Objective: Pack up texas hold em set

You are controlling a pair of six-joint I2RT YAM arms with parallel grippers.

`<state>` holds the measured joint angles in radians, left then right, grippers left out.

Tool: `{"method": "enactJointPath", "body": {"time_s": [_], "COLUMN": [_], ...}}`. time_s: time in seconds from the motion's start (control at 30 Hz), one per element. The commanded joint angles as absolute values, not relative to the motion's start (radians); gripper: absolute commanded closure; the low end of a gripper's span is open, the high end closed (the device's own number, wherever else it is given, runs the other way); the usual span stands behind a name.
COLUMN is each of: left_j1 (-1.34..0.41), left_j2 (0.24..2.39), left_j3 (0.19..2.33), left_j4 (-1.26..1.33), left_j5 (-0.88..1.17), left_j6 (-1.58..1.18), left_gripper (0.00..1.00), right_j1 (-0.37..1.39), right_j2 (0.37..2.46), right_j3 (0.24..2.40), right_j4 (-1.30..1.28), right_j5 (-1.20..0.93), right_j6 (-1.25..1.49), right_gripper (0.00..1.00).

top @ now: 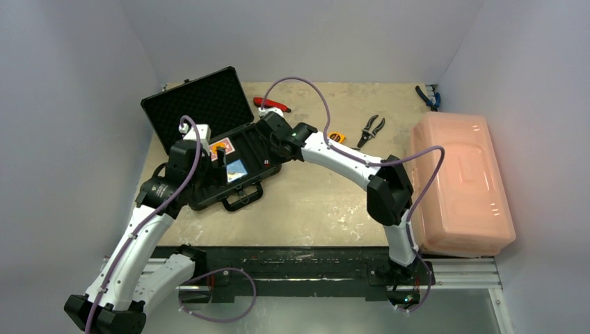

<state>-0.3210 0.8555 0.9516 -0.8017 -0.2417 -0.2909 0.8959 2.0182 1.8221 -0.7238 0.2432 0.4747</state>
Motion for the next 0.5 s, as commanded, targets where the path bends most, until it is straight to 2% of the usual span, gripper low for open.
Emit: {"method": "enactJointPath", "body": {"time_s": [0.0, 0.47], "left_j1": [-0.313, -0.313], "left_j2": [0.850, 0.848], "left_j3": [0.973, 0.973], "left_j4": [-0.792, -0.791], "left_j5": [-0.251, -0.249], "left_j6": [-0.268, -0.269], "left_gripper": [0.12, 0.12], "right_j1": [0.897, 0.889], "right_j2": [2.052, 2.188], "right_j3": [1.930, 2.079], "right_j4": [-0.734, -0.768], "right_j5": [0.294, 0.353], "right_j6": [0.434, 0.409], "right_gripper": [1.00, 1.00]}}
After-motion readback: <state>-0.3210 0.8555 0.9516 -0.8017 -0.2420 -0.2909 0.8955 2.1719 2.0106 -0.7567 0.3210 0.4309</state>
